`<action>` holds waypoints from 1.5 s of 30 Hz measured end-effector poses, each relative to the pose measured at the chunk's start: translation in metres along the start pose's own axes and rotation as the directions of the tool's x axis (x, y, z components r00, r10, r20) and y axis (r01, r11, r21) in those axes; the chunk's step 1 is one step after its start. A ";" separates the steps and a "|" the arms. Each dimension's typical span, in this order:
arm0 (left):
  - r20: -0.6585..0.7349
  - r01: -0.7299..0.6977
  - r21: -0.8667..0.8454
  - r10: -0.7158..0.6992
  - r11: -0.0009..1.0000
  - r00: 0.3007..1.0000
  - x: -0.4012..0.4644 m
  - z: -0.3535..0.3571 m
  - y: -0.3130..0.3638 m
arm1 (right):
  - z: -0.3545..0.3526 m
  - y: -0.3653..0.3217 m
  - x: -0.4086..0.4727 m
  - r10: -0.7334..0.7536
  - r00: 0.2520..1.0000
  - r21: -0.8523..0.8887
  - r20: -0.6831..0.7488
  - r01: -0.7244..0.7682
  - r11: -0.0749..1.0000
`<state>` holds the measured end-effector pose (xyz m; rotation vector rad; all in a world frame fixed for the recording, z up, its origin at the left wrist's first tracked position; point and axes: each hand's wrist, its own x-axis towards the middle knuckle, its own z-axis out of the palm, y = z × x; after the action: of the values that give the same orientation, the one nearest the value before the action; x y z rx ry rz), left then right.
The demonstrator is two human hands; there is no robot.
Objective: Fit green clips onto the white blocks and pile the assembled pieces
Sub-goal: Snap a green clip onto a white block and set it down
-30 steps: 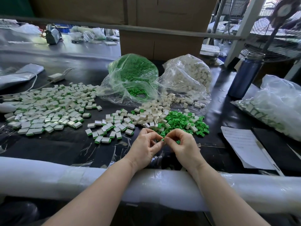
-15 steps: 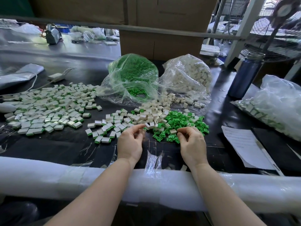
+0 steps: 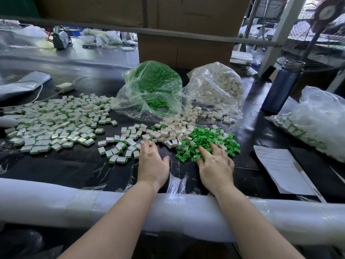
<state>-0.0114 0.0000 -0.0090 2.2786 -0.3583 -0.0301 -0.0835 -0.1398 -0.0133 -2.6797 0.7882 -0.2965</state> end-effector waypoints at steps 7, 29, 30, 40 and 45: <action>-0.007 -0.057 -0.014 0.057 0.998 0.998 -0.002 0.000 -0.003 | -0.002 -0.001 -0.003 -0.068 0.992 -0.023 -0.105 0.066 0.998; 0.052 -0.293 -0.117 0.301 0.949 0.952 -0.011 -0.004 0.007 | -0.004 -0.008 -0.007 -0.221 0.925 0.214 -0.308 0.294 0.932; 0.084 -0.291 -0.156 0.306 0.944 0.948 -0.012 -0.004 0.009 | -0.005 -0.010 -0.008 -0.265 0.918 0.242 -0.296 0.340 0.909; 0.125 -0.156 -0.266 0.194 0.951 0.973 -0.010 -0.006 0.008 | -0.004 -0.007 -0.011 -0.217 0.945 0.074 -0.246 0.241 0.968; 0.130 -0.159 -0.258 0.197 0.953 0.972 -0.010 -0.005 0.006 | 0.000 -0.007 -0.010 -0.217 0.955 -0.081 -0.201 0.204 0.976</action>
<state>-0.0213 0.0023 -0.0020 1.9953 -0.6071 -0.1510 -0.0886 -0.1287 -0.0113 -2.8255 0.5743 -0.6256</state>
